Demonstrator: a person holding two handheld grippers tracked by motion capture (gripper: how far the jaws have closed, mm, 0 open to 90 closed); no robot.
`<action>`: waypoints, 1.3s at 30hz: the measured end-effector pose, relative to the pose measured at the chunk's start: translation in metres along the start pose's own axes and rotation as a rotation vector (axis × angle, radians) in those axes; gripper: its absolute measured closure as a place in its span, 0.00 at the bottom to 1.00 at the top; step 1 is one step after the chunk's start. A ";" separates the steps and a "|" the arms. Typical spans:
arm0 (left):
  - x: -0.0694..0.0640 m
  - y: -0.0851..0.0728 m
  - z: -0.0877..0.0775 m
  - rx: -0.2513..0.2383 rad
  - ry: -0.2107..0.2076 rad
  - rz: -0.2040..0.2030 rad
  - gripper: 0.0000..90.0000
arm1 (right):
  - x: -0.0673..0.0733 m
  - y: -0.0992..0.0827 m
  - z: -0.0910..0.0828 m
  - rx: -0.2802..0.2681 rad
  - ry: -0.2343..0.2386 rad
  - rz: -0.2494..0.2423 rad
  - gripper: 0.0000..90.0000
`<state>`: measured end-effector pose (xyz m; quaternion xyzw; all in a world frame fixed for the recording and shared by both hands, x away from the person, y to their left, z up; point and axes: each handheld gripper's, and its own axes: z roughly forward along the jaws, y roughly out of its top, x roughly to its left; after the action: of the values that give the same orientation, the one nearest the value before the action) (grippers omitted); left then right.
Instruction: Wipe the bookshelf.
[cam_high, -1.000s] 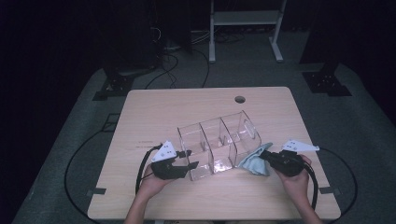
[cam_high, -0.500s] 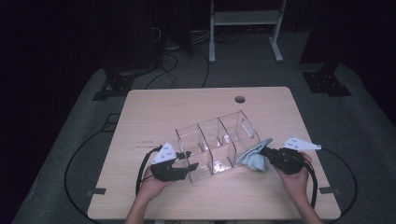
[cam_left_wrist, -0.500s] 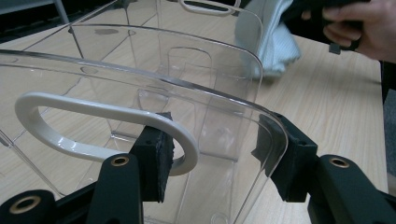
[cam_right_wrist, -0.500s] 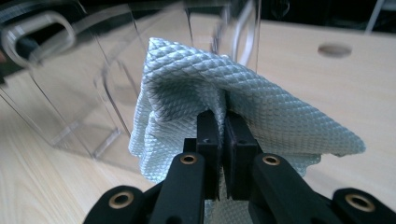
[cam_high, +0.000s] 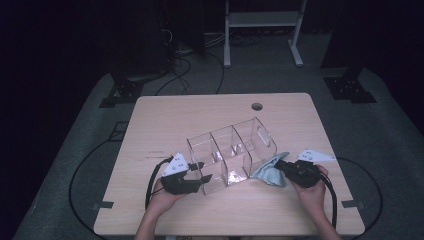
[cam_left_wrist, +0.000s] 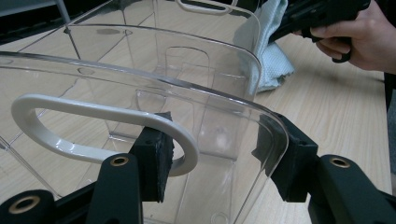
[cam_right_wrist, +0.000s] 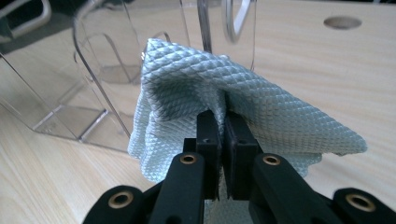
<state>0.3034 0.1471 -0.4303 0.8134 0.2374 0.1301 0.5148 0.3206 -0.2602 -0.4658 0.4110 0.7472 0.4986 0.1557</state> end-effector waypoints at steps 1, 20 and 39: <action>0.000 0.000 0.000 0.000 0.000 0.000 0.52 | 0.001 0.001 0.000 -0.009 0.000 -0.001 0.95; 0.000 -0.001 0.000 -0.008 -0.002 -0.006 0.52 | -0.004 -0.010 0.008 0.009 0.015 0.051 0.95; -0.001 -0.001 0.000 -0.001 -0.001 0.000 0.52 | -0.001 -0.005 0.005 -0.004 0.000 0.029 0.95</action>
<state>0.3020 0.1470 -0.4307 0.8132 0.2371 0.1296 0.5155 0.3222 -0.2583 -0.4729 0.4214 0.7402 0.5023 0.1490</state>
